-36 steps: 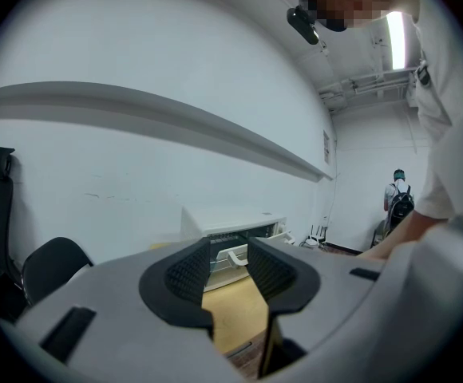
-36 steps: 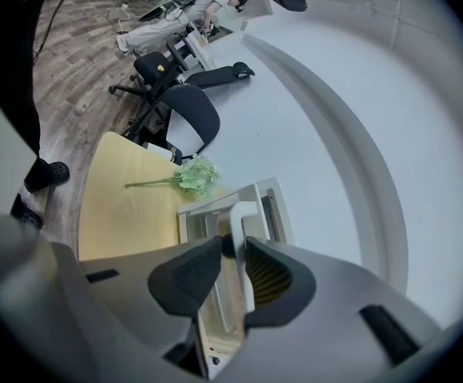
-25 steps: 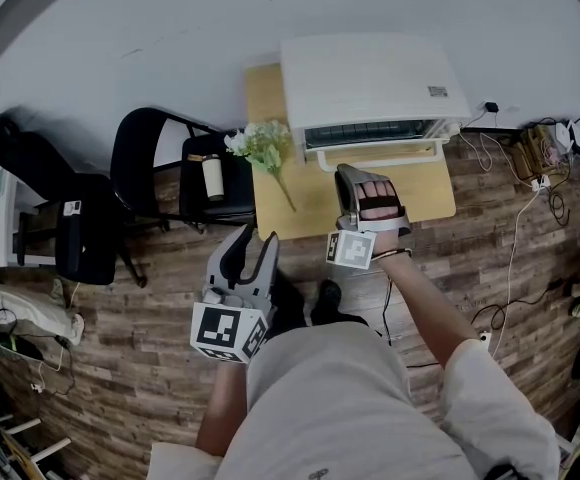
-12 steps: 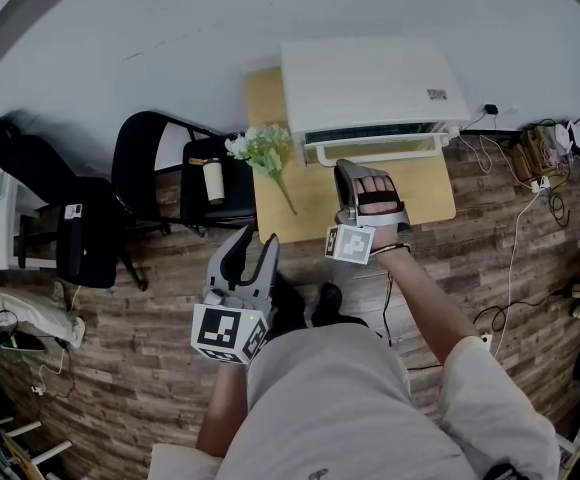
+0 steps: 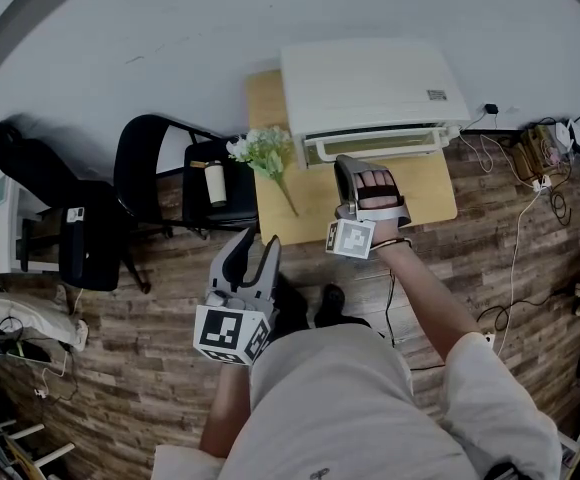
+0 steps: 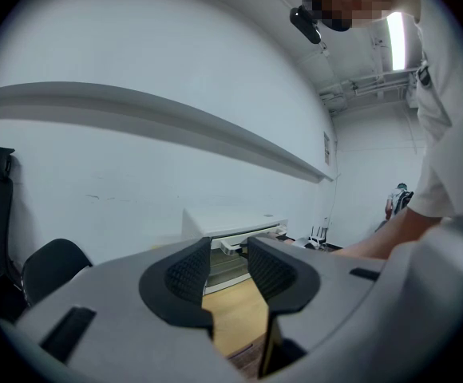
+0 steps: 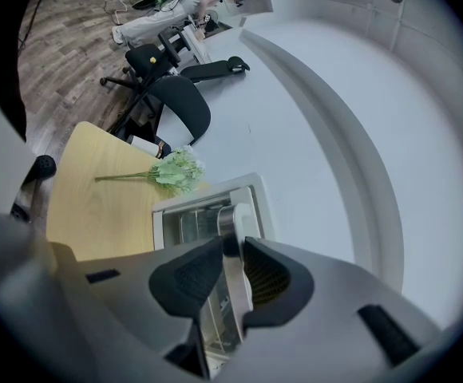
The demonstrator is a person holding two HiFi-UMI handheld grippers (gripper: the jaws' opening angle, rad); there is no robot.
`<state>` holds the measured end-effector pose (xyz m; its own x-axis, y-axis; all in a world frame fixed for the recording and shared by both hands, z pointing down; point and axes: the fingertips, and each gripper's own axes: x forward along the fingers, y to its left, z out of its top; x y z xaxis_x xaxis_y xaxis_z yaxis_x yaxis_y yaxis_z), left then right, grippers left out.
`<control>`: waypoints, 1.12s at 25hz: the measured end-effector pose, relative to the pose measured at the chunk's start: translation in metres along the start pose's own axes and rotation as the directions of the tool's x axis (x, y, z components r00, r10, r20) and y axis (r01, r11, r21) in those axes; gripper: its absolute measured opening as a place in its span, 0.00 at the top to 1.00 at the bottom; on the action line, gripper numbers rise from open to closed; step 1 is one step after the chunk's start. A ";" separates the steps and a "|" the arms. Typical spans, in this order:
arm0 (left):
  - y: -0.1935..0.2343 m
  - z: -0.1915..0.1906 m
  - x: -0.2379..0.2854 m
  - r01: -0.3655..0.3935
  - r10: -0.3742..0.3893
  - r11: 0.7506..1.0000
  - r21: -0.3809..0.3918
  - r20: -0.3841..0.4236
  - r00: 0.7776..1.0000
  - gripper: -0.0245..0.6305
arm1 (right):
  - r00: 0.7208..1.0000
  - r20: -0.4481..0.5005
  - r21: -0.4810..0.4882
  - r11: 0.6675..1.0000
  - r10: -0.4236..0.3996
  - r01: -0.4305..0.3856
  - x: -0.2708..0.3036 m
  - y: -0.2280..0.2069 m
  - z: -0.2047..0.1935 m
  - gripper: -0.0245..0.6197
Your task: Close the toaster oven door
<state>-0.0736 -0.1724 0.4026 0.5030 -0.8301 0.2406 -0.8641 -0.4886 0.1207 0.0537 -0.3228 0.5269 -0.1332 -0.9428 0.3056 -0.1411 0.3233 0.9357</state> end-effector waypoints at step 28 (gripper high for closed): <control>0.000 0.001 -0.001 -0.004 0.004 1.000 0.000 -0.005 1.000 0.77 | 1.000 0.011 -0.025 1.000 0.001 -0.001 0.012 -0.008 0.000 0.84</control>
<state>-0.0739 -0.1717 0.4018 0.4995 -0.8308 0.2455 -0.8661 -0.4853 0.1199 0.0536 -0.3367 0.5227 -0.1437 -0.9416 0.3046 -0.1168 0.3217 0.9396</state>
